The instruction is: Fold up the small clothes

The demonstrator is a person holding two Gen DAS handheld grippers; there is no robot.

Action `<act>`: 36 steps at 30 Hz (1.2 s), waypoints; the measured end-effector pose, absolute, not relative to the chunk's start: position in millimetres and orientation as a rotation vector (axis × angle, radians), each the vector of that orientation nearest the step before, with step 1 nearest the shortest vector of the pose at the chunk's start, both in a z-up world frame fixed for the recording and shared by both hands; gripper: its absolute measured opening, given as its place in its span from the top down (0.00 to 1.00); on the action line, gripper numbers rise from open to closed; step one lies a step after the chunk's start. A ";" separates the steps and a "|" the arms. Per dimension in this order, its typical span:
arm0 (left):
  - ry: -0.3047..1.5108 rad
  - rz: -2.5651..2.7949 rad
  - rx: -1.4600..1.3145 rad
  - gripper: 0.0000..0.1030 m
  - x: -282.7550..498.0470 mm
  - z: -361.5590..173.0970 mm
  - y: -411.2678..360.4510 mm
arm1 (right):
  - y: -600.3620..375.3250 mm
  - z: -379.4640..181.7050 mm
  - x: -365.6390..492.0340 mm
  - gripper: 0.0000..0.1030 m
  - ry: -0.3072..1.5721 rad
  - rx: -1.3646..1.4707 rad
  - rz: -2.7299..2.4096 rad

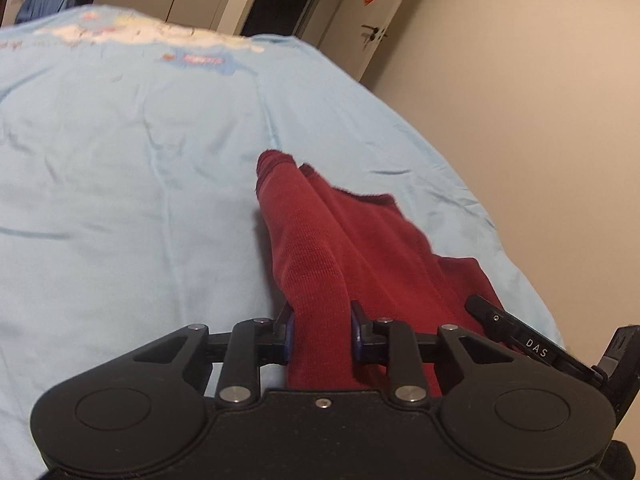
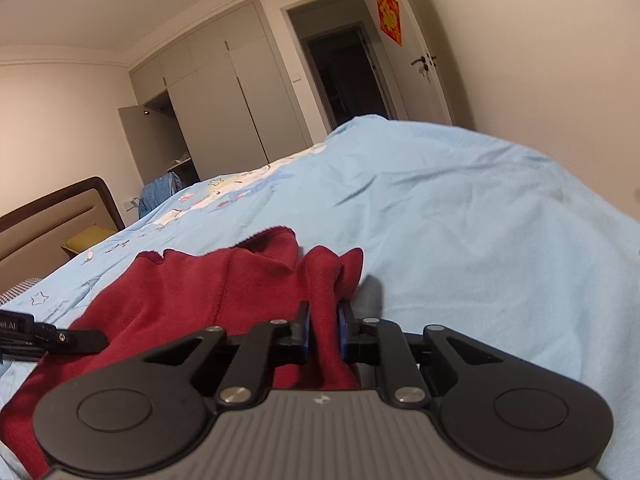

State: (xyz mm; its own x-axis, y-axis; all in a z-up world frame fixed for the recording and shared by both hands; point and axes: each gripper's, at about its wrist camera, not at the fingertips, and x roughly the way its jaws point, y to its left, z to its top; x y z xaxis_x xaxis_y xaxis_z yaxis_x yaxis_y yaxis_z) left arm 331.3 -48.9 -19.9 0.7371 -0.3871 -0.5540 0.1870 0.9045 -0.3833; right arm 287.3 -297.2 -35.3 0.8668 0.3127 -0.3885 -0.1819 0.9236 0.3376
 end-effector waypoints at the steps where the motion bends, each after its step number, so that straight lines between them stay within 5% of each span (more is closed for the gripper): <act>1: 0.658 -0.330 -0.304 0.75 329.1 -14.6 -48.9 | -295.8 -31.3 285.8 0.86 0.443 0.289 0.269; 19: 0.462 -0.153 -0.180 0.75 345.1 71.3 35.7 | -196.0 22.6 388.6 0.87 0.414 0.393 0.514; 36: 0.616 -0.033 -0.215 0.71 383.8 -10.2 93.1 | -139.2 -37.4 438.4 0.79 0.581 0.308 0.470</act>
